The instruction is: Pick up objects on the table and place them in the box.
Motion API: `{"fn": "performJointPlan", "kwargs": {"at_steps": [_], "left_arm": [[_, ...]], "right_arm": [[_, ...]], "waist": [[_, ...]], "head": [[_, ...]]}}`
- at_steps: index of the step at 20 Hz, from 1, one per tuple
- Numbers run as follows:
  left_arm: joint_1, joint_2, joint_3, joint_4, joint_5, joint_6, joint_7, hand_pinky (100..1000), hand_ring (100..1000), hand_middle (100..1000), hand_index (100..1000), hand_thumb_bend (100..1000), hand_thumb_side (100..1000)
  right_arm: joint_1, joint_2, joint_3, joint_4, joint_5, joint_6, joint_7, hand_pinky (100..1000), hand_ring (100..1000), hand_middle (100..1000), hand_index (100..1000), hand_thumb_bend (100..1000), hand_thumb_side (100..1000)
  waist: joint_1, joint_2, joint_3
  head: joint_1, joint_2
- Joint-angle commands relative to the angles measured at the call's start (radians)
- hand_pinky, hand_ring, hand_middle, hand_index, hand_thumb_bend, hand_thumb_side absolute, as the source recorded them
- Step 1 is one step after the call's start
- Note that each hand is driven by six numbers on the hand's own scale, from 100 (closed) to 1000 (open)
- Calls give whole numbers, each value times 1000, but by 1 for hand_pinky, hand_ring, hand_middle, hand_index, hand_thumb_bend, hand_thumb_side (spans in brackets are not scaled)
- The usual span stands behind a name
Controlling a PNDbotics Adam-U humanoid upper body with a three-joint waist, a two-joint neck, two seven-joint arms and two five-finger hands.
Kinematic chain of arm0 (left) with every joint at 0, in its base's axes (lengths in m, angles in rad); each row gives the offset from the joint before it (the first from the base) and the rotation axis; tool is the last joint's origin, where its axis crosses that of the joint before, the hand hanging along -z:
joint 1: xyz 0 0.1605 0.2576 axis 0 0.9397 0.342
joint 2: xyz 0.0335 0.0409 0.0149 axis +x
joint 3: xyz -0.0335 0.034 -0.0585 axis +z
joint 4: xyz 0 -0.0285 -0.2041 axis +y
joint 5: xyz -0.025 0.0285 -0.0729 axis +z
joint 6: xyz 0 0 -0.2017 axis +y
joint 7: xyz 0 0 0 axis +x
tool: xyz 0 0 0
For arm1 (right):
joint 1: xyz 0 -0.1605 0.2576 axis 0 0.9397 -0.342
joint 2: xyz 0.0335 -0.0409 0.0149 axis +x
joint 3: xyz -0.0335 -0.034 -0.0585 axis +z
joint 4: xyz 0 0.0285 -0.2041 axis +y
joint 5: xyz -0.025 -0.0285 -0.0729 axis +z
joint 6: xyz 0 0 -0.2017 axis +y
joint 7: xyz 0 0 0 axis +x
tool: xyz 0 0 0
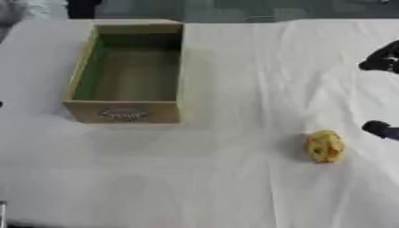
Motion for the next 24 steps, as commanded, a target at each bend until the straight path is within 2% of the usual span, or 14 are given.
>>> {"fn": "performJointPlan", "kwargs": {"at_steps": [1,6,11,13,17,24], "left_arm": [[-4,19,-3,-19,2,-1,-4,465,505,493,796,100,975],[-4,17,-3,-19,3,-1,-5,465,505,493,796,100,976],[-5,16,-4,-19,3,0,-8,464,505,493,796,100,976],[-5,15,-4,-19,3,0,-8,465,505,493,797,100,976],[-6,14,-5,-19,3,-1,-10,465,505,493,797,100,977],[-5,11,-7,-19,4,0,-14,465,505,493,797,100,978]], "right_arm": [[-10,-36,-6,-19,-9,-33,60,782,809,787,928,498,726],[1,-18,-1,-19,-31,-45,143,797,817,775,955,517,585],[0,-13,19,-19,-72,-40,195,797,817,772,959,518,574],[6,-8,22,-19,-83,-33,207,780,797,743,982,548,529],[19,5,40,-19,-124,16,256,792,809,706,986,584,437],[-5,13,65,-19,-159,116,304,777,795,685,966,585,451]], "waist": [[-1,-17,0],[1,-15,2],[1,-15,3],[2,-14,5],[2,-11,9],[2,-10,15]], "head": [[-3,-2],[-9,-8],[-12,-12],[-14,-15],[-21,-18],[-29,-21]]}}
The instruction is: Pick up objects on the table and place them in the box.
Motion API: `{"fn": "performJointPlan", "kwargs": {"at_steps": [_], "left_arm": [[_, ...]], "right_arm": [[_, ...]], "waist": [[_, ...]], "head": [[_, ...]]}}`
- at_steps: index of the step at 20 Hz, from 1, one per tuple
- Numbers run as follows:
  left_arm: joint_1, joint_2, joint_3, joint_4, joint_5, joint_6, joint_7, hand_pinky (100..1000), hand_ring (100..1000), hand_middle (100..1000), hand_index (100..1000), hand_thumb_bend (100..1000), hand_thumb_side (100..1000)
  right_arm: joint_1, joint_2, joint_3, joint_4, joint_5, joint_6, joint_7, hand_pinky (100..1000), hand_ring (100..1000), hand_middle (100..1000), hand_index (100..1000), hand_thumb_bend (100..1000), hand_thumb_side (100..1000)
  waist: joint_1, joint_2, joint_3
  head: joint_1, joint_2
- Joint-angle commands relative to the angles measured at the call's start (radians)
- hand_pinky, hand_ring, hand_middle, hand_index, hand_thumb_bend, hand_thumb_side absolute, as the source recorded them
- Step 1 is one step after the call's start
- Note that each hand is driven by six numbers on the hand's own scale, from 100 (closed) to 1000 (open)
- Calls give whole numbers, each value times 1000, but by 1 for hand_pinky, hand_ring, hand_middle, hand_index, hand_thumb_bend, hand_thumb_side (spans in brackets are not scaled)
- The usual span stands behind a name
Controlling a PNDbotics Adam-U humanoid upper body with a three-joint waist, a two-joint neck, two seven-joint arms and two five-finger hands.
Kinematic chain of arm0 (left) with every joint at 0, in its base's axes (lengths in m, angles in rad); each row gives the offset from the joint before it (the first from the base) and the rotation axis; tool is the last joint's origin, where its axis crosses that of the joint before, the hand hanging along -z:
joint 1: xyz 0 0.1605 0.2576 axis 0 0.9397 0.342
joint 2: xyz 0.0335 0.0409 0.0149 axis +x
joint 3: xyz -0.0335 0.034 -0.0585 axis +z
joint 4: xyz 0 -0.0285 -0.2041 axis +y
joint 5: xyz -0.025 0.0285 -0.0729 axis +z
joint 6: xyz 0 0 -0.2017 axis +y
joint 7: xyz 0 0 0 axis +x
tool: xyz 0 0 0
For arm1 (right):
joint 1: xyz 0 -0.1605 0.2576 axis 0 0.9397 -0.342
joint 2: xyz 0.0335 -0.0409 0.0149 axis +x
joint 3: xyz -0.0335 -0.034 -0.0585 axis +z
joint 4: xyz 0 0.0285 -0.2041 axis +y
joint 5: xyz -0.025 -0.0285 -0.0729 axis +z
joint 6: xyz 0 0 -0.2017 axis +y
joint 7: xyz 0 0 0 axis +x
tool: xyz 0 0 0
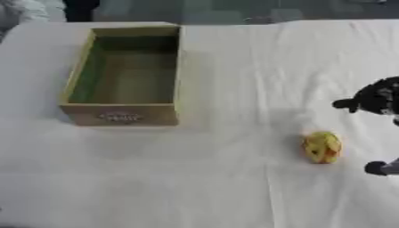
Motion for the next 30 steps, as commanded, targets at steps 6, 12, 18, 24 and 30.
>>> {"fn": "performJointPlan", "kwargs": {"at_steps": [6,12,18,24,30], "left_arm": [[-5,9,-4,-19,2,0,-8,465,505,493,797,100,978],[-4,5,-5,-19,2,1,-14,465,505,493,798,100,979],[-6,1,-7,-19,2,1,-18,465,505,494,798,100,980],[-8,-3,-8,-19,3,1,-21,465,504,494,798,100,981],[-9,-5,-9,-19,4,1,-23,464,505,494,798,100,981]], "right_arm": [[-51,-12,25,-15,-4,119,27,766,773,660,944,589,451],[-81,8,57,-12,-46,205,21,755,759,663,881,625,437],[-93,29,96,-15,-75,288,66,756,760,669,887,644,427],[-102,56,129,-11,-71,368,99,755,760,674,876,649,423],[-113,87,145,-3,-71,444,100,748,748,654,857,631,425]], "waist": [[0,-12,8],[2,-6,13],[5,0,15],[7,5,21],[9,6,24]], "head": [[-13,-14],[-22,-17],[-28,-21],[-34,-26],[-36,-31]]}}
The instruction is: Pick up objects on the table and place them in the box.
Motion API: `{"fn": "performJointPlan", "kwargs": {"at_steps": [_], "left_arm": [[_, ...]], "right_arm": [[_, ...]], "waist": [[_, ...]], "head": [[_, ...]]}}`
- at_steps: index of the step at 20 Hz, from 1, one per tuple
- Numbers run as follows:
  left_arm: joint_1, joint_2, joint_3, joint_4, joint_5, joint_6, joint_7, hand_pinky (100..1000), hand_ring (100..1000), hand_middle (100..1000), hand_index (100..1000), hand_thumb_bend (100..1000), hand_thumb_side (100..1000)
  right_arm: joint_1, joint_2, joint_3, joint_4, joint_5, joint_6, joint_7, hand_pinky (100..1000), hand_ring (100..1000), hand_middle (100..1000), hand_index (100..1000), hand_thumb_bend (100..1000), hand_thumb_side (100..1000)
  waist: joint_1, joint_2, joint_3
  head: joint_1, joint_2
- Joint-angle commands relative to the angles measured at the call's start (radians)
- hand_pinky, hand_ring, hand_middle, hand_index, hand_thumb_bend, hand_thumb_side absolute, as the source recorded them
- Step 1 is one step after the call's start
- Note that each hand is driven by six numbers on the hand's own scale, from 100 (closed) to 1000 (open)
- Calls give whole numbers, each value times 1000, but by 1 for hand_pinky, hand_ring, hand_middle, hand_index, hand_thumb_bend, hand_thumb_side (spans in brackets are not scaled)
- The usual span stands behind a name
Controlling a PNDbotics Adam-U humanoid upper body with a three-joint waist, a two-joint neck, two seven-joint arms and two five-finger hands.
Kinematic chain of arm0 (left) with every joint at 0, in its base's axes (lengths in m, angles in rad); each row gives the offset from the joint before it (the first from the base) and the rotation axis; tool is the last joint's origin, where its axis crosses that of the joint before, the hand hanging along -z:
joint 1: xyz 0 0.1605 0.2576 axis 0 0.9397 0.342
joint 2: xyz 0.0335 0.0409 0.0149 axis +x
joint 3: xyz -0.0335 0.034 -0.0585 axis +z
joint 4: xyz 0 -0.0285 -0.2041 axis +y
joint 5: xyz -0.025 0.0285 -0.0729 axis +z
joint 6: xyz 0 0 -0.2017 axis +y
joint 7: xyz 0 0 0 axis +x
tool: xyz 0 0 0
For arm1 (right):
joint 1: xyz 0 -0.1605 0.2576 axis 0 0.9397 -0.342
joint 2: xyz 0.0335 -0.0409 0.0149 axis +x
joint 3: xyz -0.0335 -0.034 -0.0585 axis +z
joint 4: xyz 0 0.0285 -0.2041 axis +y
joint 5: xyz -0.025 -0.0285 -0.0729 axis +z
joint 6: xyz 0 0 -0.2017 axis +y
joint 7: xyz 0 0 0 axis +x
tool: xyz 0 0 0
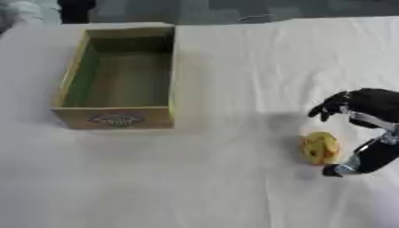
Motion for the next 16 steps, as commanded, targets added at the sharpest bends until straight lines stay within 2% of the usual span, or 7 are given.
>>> {"fn": "performJointPlan", "kwargs": {"at_steps": [1,16], "left_arm": [[-8,5,-3,-19,2,-1,-3,464,505,494,798,100,981],[-7,1,-4,-19,0,-3,-10,465,505,495,799,100,980]], "right_arm": [[-17,-8,0,1,4,33,-8,747,747,652,854,627,424],[-12,-11,10,58,41,34,-7,742,740,626,817,583,405]], "waist": [[-1,-15,2],[3,-9,3]], "head": [[-3,-13],[-8,-14]]}}
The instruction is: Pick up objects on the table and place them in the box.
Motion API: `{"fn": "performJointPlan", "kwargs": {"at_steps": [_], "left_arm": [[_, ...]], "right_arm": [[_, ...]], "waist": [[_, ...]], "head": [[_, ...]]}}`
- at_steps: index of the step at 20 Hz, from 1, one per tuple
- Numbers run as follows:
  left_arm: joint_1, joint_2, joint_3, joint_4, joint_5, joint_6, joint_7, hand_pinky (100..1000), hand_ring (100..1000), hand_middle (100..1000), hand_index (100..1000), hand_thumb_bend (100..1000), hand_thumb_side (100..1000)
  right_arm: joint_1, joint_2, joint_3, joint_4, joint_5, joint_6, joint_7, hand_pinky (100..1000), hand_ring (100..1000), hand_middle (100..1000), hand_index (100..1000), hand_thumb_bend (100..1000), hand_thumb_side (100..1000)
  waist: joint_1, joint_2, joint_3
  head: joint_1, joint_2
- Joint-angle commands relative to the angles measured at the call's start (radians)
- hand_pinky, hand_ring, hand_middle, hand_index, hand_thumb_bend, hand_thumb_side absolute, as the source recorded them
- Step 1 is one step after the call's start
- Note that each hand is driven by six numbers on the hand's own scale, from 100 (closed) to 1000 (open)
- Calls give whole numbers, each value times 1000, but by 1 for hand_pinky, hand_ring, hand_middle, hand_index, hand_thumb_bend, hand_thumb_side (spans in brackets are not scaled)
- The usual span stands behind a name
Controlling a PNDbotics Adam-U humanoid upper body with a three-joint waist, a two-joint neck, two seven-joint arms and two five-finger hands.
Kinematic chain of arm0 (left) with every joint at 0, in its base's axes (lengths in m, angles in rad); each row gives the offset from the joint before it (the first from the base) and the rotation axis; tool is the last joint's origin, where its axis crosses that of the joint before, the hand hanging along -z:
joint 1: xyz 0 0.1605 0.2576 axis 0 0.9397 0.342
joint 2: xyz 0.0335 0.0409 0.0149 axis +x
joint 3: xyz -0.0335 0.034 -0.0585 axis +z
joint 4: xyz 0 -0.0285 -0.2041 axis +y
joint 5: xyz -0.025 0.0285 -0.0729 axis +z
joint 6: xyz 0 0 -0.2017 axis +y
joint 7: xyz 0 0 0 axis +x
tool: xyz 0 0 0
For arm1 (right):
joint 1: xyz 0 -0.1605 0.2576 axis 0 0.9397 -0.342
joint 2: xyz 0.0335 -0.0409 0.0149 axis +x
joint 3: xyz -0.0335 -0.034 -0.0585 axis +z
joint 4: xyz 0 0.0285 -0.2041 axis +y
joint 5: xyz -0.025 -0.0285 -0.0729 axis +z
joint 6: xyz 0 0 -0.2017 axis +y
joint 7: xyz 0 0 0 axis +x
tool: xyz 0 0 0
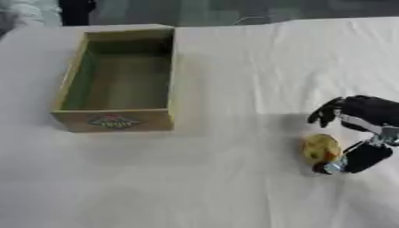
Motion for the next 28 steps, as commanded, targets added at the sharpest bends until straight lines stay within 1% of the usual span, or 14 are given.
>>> {"fn": "performJointPlan", "kwargs": {"at_steps": [1,4,5,7,9,11,14,16,19,25,26,28], "left_arm": [[-7,9,-1,-19,-3,0,-5,465,505,495,799,100,980],[-7,9,-1,-19,-4,0,-7,465,506,495,799,100,980],[-8,9,-1,-19,-4,0,-8,465,506,495,799,100,980],[-8,9,-1,-19,-4,0,-9,465,506,495,799,100,981],[-8,9,-1,-19,-4,0,-10,465,506,495,799,100,981],[-8,9,-1,-19,-4,0,-11,465,506,495,799,100,981],[-9,10,-2,-19,-4,0,-12,465,506,496,799,100,981],[-10,10,-1,-19,-4,-1,-13,465,506,496,799,100,981],[-10,9,-2,-19,-5,-1,-14,465,506,496,798,100,981],[-11,8,-2,-19,-6,-2,-18,464,506,495,798,100,980],[-11,8,-1,-19,-6,-2,-18,464,506,495,797,100,979],[-12,8,-1,-19,-5,-2,-18,464,506,495,796,100,979]], "right_arm": [[-4,-29,-8,0,10,-3,9,742,734,623,813,583,402],[-4,-31,-11,1,12,-4,12,740,726,605,777,570,400],[-6,-31,-12,1,12,-2,10,739,724,591,761,583,385],[-8,-31,-11,0,13,0,4,735,714,556,722,585,380],[-9,-31,-12,-1,13,4,-7,728,690,481,661,589,372],[-9,-31,-14,-5,12,8,-22,723,669,436,615,592,368],[-9,-33,-16,-13,7,14,-44,717,648,408,572,584,364],[-7,-34,-14,-17,4,17,-52,712,638,412,568,572,355],[-6,-33,-12,-19,-4,19,-53,709,636,433,585,529,318],[-7,-30,-9,-17,-46,33,-34,707,629,469,619,368,199],[-7,-30,-8,-18,-58,36,-29,708,625,473,625,332,168],[-7,-29,-6,-23,-84,45,-16,710,621,487,643,292,117]], "waist": [[-3,-15,-2],[-3,-16,-1],[-3,-16,-1],[-3,-15,0],[-3,-15,0],[-3,-15,0],[-4,-15,-1],[-4,-15,-2],[-4,-14,-2],[-5,-13,0],[-5,-13,1],[-6,-13,0]], "head": [[-2,-6],[-2,-8],[-2,-8],[-2,-8],[-3,-8],[-3,-7],[-3,-7],[-3,-7],[-4,-7],[-4,-9],[-4,-10],[-4,-10]]}}
